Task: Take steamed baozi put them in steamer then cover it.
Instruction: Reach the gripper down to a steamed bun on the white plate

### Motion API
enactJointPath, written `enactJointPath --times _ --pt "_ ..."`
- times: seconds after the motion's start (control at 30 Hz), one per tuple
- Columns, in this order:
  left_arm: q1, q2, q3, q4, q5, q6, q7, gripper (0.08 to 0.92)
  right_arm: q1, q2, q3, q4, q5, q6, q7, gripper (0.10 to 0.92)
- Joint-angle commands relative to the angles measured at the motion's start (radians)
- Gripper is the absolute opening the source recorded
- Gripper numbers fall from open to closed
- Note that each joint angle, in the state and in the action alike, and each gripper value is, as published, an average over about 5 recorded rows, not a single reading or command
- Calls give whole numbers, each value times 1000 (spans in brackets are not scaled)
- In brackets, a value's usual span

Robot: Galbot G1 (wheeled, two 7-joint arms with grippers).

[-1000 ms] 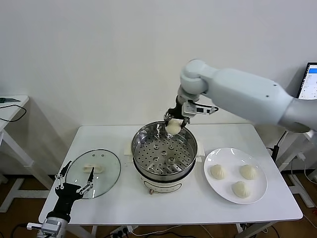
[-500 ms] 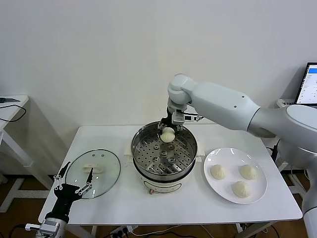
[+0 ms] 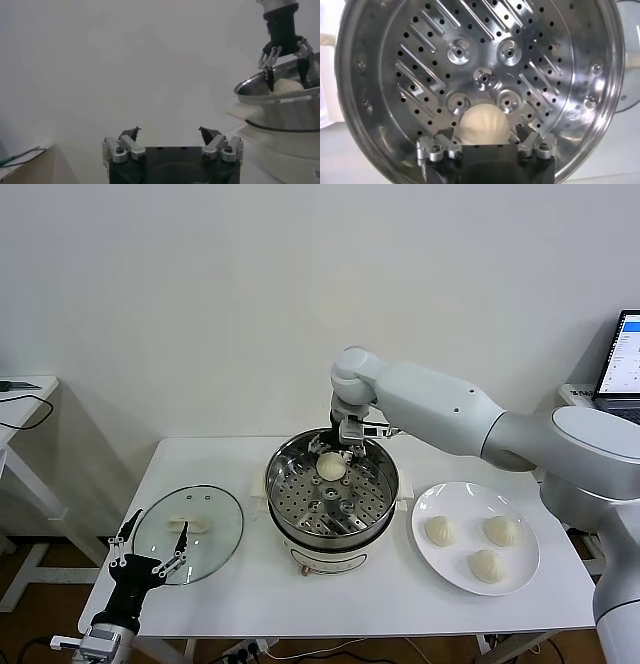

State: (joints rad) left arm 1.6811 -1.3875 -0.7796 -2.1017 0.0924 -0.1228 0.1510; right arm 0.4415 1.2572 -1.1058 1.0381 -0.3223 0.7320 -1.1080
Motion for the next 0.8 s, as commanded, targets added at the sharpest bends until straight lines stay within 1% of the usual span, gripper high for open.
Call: enactJointPath --times 0.03,0.13,0.2,0.33,0.4,0.5,0.6,0.8 --pt "2 0 10 -3 3 2 -3 823 152 -169 -28 147 237 -145 -67 823" --pt "2 0 18 -6 7 3 -4 823 223 -286 -76 243 350 -276 -93 823" --pt "3 -1 20 -10 8 3 -5 823 254 -374 -109 297 438 -397 -110 823" --pt "7 -2 20 -16 8 5 -5 823 258 -520 -149 339 552 -643 -135 823" --pt "11 -2 21 -18 8 5 -5 823 241 -577 -155 350 586 -733 -142 823" --pt "14 -3 23 -20 9 4 -6 823 199 -643 -149 370 599 -844 -159 823" --pt "15 -4 26 -23 10 4 -6 823 151 -686 -143 383 568 -908 -173 823" --pt "13 -8 32 -29 11 4 -7 823 -11 -719 -83 376 501 -941 -149 823"
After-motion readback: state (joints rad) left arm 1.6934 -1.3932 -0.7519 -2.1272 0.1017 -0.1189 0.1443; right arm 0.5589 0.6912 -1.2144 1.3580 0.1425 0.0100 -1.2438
